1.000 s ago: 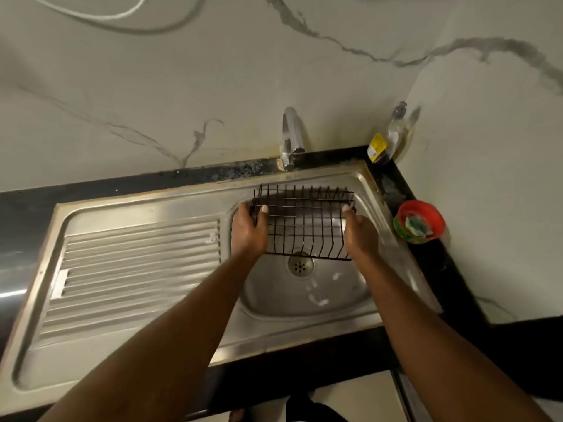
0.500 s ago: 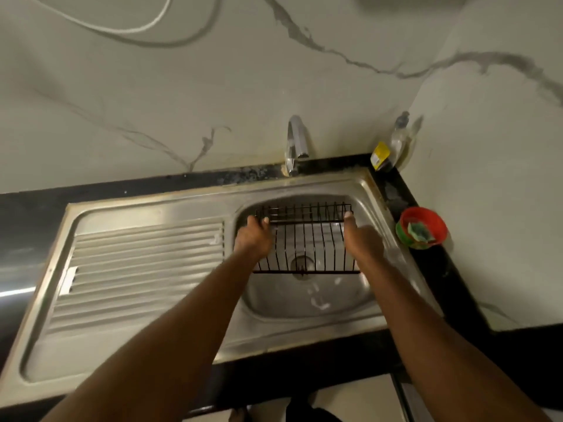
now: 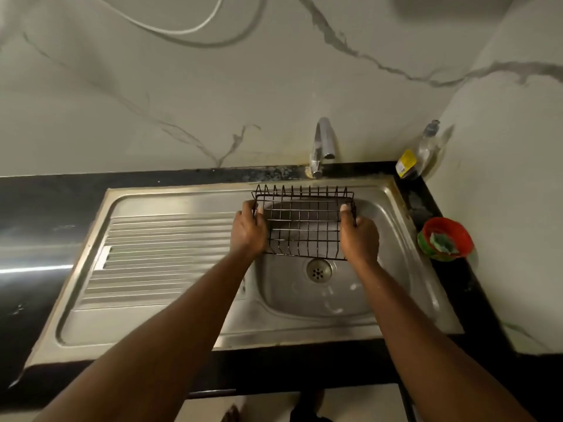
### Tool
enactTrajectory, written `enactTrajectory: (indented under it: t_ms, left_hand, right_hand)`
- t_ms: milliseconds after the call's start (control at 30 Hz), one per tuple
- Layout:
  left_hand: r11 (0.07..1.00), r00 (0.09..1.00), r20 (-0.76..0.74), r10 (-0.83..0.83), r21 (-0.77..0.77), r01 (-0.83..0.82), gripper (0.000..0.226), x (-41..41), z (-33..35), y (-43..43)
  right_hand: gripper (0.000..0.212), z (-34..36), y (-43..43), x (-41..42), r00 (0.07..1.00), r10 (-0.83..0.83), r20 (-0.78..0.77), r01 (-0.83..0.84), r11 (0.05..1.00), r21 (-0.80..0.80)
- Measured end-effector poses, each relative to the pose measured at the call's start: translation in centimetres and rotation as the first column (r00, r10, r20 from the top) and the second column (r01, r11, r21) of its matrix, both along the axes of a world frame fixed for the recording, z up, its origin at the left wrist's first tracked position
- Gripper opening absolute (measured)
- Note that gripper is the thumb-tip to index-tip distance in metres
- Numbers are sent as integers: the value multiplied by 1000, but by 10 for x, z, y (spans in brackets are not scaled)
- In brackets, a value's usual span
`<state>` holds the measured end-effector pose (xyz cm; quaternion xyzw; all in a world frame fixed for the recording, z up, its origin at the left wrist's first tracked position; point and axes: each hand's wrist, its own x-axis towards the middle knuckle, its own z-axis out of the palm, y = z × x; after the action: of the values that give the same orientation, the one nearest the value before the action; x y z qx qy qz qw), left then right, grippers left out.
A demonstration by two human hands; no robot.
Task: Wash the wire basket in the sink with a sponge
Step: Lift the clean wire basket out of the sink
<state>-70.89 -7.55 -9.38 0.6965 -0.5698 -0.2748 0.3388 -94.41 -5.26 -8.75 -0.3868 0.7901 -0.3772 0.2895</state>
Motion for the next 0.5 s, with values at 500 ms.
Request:
enactTrajectory:
  t_ms: [500]
  left_hand:
    - [973, 977, -43, 208, 114, -202, 54, 232, 19, 56]
  right_hand:
    - [48, 0, 23, 226, 932, 93, 351, -152, 978, 143]
